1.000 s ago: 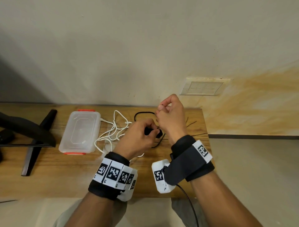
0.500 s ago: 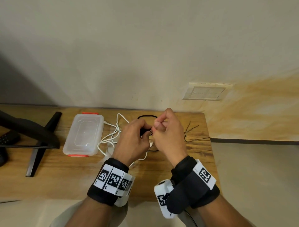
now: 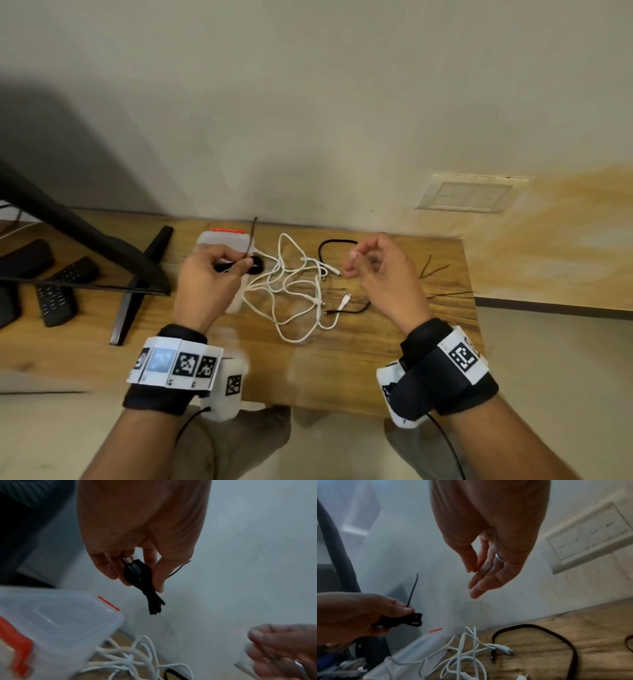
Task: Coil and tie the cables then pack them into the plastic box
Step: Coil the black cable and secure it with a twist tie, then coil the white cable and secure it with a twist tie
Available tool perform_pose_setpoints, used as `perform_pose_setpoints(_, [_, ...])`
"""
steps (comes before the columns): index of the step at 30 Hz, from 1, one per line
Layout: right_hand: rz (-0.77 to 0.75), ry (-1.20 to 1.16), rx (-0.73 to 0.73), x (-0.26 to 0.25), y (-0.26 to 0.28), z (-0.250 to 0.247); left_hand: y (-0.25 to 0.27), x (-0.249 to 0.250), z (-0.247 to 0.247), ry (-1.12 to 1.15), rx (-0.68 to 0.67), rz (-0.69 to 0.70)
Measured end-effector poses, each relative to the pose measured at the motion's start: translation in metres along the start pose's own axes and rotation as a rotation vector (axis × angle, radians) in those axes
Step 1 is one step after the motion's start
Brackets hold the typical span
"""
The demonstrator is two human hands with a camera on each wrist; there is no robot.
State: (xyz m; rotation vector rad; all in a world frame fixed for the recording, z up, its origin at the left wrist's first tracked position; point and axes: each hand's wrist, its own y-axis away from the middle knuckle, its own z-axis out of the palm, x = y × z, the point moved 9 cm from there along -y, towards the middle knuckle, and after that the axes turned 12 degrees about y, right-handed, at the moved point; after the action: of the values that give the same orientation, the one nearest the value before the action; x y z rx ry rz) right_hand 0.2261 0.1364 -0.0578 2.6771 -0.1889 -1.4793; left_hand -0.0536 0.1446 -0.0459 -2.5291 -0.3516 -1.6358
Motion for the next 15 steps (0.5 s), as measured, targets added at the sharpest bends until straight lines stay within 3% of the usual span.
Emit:
perform_pose_setpoints(4, [-0.014, 0.331, -0.177, 0.012, -0.002, 0.037, 0.002, -0.039, -0.042, -0.162, 0.036, -0.197])
perform_pose_setpoints(7, [-0.164, 0.561, -0.181, -0.004, 0.002, 0.06, 0.007, -0.066, -0.049, -0.25, -0.063, -0.325])
perform_pose_setpoints(11, [-0.308, 0.596, -0.303, -0.026, 0.018, 0.101, 0.018, -0.073, -0.033, -0.397, -0.222, -0.35])
perform_pose_setpoints(15, [-0.322, 0.651, -0.438, -0.026, 0.032, 0.146, 0.025, -0.081, -0.017, -0.462, -0.282, -0.351])
